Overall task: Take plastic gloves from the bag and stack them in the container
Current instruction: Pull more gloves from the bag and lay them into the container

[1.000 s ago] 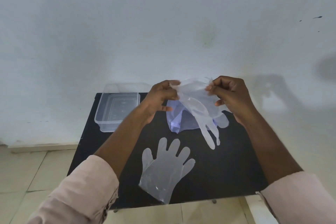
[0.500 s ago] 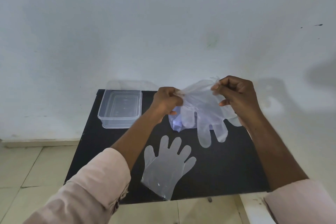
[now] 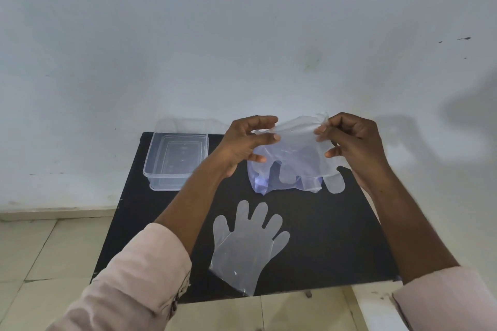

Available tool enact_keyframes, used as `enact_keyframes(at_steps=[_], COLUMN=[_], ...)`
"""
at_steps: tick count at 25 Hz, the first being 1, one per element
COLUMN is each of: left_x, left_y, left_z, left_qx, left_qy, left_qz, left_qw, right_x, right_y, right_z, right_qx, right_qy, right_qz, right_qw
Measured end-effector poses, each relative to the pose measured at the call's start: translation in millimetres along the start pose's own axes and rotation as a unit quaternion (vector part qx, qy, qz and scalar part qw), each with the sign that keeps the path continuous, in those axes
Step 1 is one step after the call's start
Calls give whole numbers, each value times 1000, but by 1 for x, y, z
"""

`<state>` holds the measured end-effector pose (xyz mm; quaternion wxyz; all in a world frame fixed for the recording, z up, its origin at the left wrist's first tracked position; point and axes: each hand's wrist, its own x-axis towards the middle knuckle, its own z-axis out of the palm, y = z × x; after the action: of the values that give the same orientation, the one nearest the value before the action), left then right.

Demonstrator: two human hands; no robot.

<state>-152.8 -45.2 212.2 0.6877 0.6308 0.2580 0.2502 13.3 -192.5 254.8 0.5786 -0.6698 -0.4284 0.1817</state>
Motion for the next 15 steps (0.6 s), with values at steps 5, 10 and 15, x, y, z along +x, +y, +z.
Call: enact_keyframes(at_steps=[5, 10, 15], left_x=[6, 3, 0], left_y=[-1, 4, 9], left_z=[4, -1, -5], left_qx=[-47, -46, -34], left_qy=[17, 29, 20], left_qz=[10, 18, 18], left_qw=[999, 998, 999], right_x=[1, -5, -8], right_y=[4, 8, 8], right_z=[-7, 5, 17], right_qx=[21, 27, 51], right_qy=[12, 5, 67], right_qz=[16, 28, 25], right_qw=[1000, 999, 996])
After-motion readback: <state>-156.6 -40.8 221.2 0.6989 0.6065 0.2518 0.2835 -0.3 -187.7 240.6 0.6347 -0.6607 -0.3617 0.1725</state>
